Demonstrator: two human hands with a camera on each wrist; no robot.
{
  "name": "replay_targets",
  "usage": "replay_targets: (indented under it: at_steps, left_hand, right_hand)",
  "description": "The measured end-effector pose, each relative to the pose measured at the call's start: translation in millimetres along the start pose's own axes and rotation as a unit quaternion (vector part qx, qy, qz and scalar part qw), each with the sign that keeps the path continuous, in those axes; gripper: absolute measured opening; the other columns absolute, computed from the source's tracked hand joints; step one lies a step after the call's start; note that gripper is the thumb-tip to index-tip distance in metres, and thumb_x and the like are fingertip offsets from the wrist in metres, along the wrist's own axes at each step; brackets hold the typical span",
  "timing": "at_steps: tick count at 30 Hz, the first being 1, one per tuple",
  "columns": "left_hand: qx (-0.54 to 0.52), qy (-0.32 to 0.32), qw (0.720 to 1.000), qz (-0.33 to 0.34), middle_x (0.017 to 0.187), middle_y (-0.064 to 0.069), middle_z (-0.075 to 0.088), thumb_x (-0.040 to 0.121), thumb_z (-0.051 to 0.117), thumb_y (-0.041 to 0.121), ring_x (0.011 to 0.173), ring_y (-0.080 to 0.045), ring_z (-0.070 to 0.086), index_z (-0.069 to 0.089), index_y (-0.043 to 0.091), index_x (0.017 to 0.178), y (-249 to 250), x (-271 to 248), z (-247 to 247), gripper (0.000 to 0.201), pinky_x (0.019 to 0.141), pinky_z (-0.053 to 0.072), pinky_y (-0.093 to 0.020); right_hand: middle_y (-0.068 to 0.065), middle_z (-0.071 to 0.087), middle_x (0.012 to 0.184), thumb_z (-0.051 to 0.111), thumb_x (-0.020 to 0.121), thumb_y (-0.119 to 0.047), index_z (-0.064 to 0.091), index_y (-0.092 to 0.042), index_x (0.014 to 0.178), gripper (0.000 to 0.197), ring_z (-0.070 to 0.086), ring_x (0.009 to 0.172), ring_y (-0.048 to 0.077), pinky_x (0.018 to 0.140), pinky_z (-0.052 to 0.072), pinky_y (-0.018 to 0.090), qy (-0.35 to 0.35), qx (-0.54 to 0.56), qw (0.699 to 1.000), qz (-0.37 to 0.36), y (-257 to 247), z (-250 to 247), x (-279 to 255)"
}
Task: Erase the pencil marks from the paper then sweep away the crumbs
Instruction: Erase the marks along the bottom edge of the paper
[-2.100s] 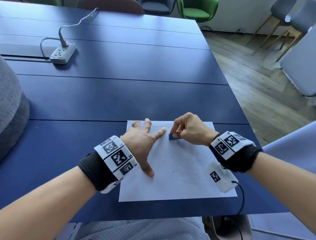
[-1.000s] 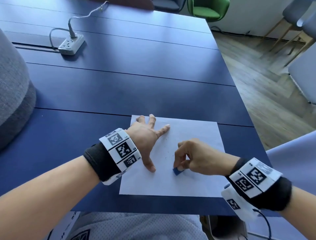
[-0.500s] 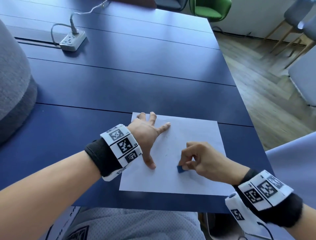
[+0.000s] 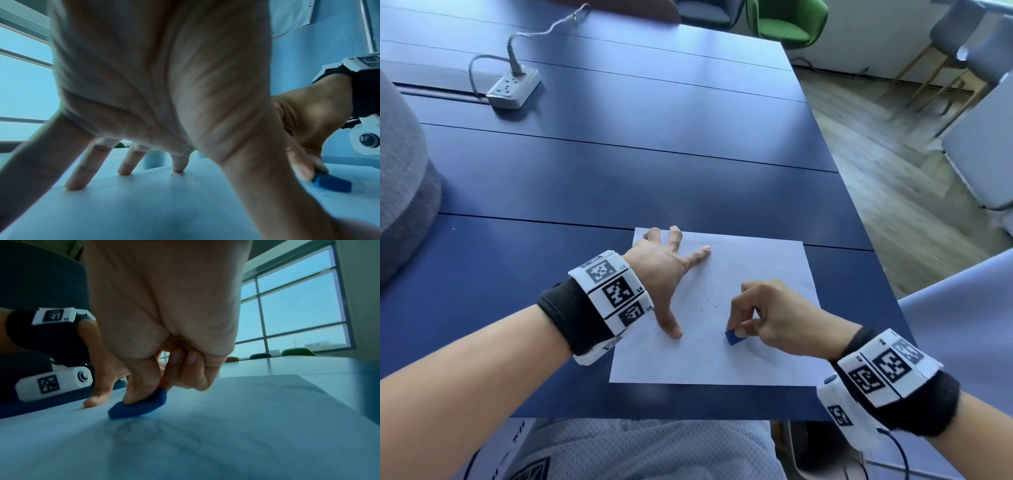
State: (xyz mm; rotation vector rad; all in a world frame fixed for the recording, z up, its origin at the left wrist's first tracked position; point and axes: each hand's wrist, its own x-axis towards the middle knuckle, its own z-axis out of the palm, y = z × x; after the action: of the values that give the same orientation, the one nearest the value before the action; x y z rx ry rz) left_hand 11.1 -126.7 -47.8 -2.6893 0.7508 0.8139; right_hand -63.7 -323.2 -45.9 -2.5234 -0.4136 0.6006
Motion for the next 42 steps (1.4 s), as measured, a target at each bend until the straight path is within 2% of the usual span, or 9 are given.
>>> replay_targets:
  at_steps: [4, 9, 13, 17, 19, 22, 27, 31, 42]
  left_hand:
    - [-0.006, -0.003, 1.0, 0.004, 0.16, -0.016, -0.012, 0.047, 0.084, 0.07, 0.141, -0.042, 0.009, -0.017, 0.044, 0.15, 0.0, -2.6, -1.4, 0.147, 0.109, 0.036, -0.048]
    - [-0.026, -0.02, 0.999, 0.0, 0.16, -0.013, -0.02, 0.05, 0.085, 0.067, 0.145, -0.045, 0.003, -0.017, 0.036, 0.152, -1.2, -5.9, -1.2, 0.148, 0.108, 0.038, -0.053]
    - [-0.051, -0.021, 0.998, -0.003, 0.16, -0.01, -0.026, 0.055, 0.084, 0.065, 0.148, -0.038, -0.001, -0.014, 0.026, 0.155, -1.0, -12.9, -2.2, 0.145, 0.113, 0.031, -0.049]
    - [-0.074, 0.03, 0.997, -0.015, 0.158, -0.011, -0.029, 0.076, 0.076, 0.051, 0.15, -0.033, -0.008, 0.01, 0.013, 0.153, -2.5, -29.6, 4.0, 0.108, 0.103, 0.04, -0.043]
    - [-0.07, 0.087, 0.994, -0.014, 0.158, -0.012, -0.029, 0.087, 0.066, 0.047, 0.15, -0.031, -0.011, 0.011, 0.011, 0.152, 5.5, -38.2, 8.1, 0.093, 0.101, 0.043, -0.042]
    - [-0.114, 0.133, 0.985, 0.004, 0.157, -0.013, -0.03, 0.09, 0.046, 0.065, 0.148, -0.03, -0.019, -0.006, 0.013, 0.155, 49.3, -47.0, 21.7, 0.099, 0.119, 0.018, -0.05]
    - [-0.165, 0.199, 0.963, 0.071, 0.155, -0.016, 0.033, 0.095, 0.005, 0.069, 0.143, -0.034, 0.031, 0.043, 0.007, 0.145, 135.7, -30.4, 68.0, 0.088, 0.105, 0.037, -0.062]
    - [-0.141, 0.205, 0.964, 0.095, 0.155, -0.017, 0.033, 0.095, 0.001, 0.067, 0.146, -0.031, 0.027, 0.044, 0.003, 0.144, 152.2, -22.2, 84.0, 0.091, 0.105, 0.019, -0.06]
    - [-0.124, 0.294, 0.947, -0.04, 0.153, -0.023, 0.034, 0.1, 0.012, 0.062, 0.14, -0.034, 0.036, 0.034, -0.006, 0.143, 110.0, -34.3, 118.8, 0.084, 0.103, 0.022, -0.058]
  right_hand:
    - [-0.009, 0.056, 0.078, 0.073, 0.08, -0.014, 0.071, -0.03, 0.079, 0.016, 0.053, 0.071, 0.0, 0.063, 0.042, 0.02, 0.006, 0.016, 0.999, 0.032, 12.8, 1.5, -26.3]
    - [-0.009, 0.061, 0.077, 0.075, 0.081, -0.011, 0.071, -0.03, 0.091, 0.022, 0.057, 0.076, 0.006, 0.068, 0.041, 0.011, 0.26, 0.127, 0.954, 0.073, 28.2, 15.2, -56.5]
    - [-0.008, 0.064, 0.092, 0.075, 0.079, -0.004, 0.073, -0.018, 0.082, 0.014, 0.059, 0.092, -0.003, 0.076, 0.04, 0.001, 0.344, 0.152, 0.923, 0.085, 23.2, 47.1, -67.1]
    - [-0.005, 0.069, 0.098, 0.073, 0.079, 0.003, 0.074, -0.013, 0.081, 0.016, 0.061, 0.095, -0.007, 0.079, 0.04, -0.002, 0.393, 0.215, 0.891, 0.078, 23.3, 62.3, -69.1]
    - [-0.007, 0.071, 0.096, 0.07, 0.081, 0.004, 0.074, -0.015, 0.08, 0.019, 0.064, 0.095, -0.003, 0.08, 0.043, 0.001, 0.4, 0.258, 0.876, 0.075, 24.8, 63.9, -70.0]
    - [-0.008, 0.073, 0.094, 0.067, 0.083, 0.004, 0.073, -0.015, 0.082, 0.02, 0.065, 0.095, -0.003, 0.081, 0.044, 0.002, 0.393, 0.292, 0.868, 0.084, 28.8, 64.2, -72.1]
    - [-0.011, 0.075, 0.092, 0.064, 0.086, 0.004, 0.073, -0.016, 0.088, 0.022, 0.068, 0.092, -0.001, 0.078, 0.046, 0.003, 0.375, 0.347, 0.855, 0.09, 36.2, 58.4, -74.9]
    - [-0.013, 0.075, 0.092, 0.065, 0.086, 0.002, 0.073, -0.02, 0.087, 0.024, 0.067, 0.092, 0.0, 0.079, 0.048, 0.006, 0.356, 0.337, 0.867, 0.09, 40.0, 56.0, -75.8]
    - [-0.022, 0.056, 0.13, 0.062, 0.088, 0.0, 0.061, -0.028, 0.085, 0.027, 0.039, 0.131, -0.009, 0.103, 0.027, 0.002, 0.342, 0.14, 0.928, 0.039, 42.4, 76.4, -68.8]
